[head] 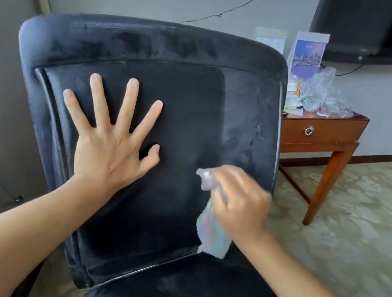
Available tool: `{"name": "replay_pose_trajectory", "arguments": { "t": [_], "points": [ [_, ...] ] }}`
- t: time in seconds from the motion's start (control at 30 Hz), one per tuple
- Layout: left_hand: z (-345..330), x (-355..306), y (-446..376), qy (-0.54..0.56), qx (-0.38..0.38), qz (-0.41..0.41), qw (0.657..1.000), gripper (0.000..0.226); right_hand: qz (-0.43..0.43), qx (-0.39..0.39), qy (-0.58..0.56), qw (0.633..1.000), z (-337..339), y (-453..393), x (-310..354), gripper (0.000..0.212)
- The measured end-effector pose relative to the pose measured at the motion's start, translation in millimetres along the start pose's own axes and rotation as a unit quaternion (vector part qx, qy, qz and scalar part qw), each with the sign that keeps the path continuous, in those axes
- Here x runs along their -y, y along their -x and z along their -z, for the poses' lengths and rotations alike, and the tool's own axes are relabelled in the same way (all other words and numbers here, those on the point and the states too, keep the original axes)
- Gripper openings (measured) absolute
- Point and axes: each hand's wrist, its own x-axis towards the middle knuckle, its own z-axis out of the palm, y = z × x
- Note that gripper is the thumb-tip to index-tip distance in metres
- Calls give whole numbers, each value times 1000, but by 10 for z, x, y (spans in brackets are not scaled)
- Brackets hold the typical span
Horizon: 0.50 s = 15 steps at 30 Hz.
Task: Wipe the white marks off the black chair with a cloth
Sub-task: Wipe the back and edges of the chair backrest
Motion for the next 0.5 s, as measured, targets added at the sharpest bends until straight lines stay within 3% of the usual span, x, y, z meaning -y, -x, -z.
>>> {"name": "replay_pose_trajectory", "arguments": {
  "t": [0.07,0.1,0.17,0.23,0.37,0.43,0.5],
  "points": [
    [0,3,-3,6,0,0,1000,79,21,-133,31,990,54,-989,-64,26],
    [3,3,1,7,-1,-1,1000,79,17,-157,65,985,-22,-1395,-135,28],
    [-11,10,4,1,-5,-2,1000,79,7,-115,97,989,-307,-1865,-283,37],
    [-23,14,-3,-1,0,-1,1000,79,-4,-50,109,993,-649,-1773,-416,44],
    [-108,38,-16,3,-3,-6,1000,78,-90,15,139,986,-831,-289,-525,61],
    [-101,28,-18,6,-9,-4,1000,78,-72,139,194,968,-761,873,-483,76],
    [-81,32,8,14,-16,-6,1000,78,-97,304,228,920,-551,1861,-453,95]
  ]
}}
